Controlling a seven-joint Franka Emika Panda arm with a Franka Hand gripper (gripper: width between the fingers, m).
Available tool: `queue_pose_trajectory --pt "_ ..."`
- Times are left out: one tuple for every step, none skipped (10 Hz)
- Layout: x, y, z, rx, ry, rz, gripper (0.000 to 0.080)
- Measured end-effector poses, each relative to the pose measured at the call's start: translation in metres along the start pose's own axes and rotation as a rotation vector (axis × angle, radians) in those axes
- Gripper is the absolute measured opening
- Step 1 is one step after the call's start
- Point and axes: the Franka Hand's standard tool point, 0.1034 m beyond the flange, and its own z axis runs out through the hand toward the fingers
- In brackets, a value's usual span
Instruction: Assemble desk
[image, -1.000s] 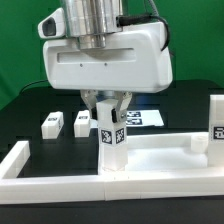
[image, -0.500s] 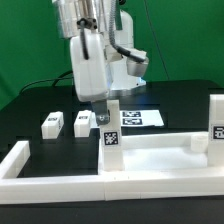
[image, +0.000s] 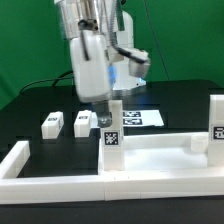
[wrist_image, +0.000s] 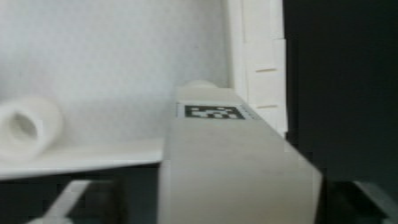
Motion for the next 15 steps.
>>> queue_pose_trajectory --pt "-0.006 -0.001 0.002 -0.001 -0.005 -0.183 0.0587" --pt "-0.013 -0.001 0.005 -0.004 -0.013 -0.309 0.0637" --pt "-0.011 -0.001 0.005 -0.003 -0.012 -0.354 0.0646" --pt "-0.010 -0.001 0.005 -0.003 -0.011 -0.401 0.0646" --pt "-0.009 -0.001 0.005 -0.003 -0.011 -0.490 0.0649" --pt "-0.009 0.000 0.005 -0.002 -0.011 -0.569 0.0649" --pt "-0.008 0.000 0.003 -0.032 -0.005 -0.780 0.0649" --pt "-0.004 -0.001 0.001 -0.041 -0.010 -0.983 0.0649" --pt "0.000 0.004 0.004 -0.049 -0.044 -1.226 0.0649" --pt "-0.006 0.002 0.004 -0.037 -0.024 -1.230 0.0649" --pt "-0.008 0.002 0.005 -0.039 -0.025 -1.232 0.0649" --pt "-0.007 0.003 0.005 -0.040 -0.024 -1.215 0.0528" --pt "-0.007 0.003 0.006 -0.040 -0.024 -1.200 0.0528" --pt "-0.007 0.003 0.006 -0.040 -0.024 -1.190 0.0391" --pt "-0.005 0.004 0.006 -0.043 -0.021 -1.146 0.0290"
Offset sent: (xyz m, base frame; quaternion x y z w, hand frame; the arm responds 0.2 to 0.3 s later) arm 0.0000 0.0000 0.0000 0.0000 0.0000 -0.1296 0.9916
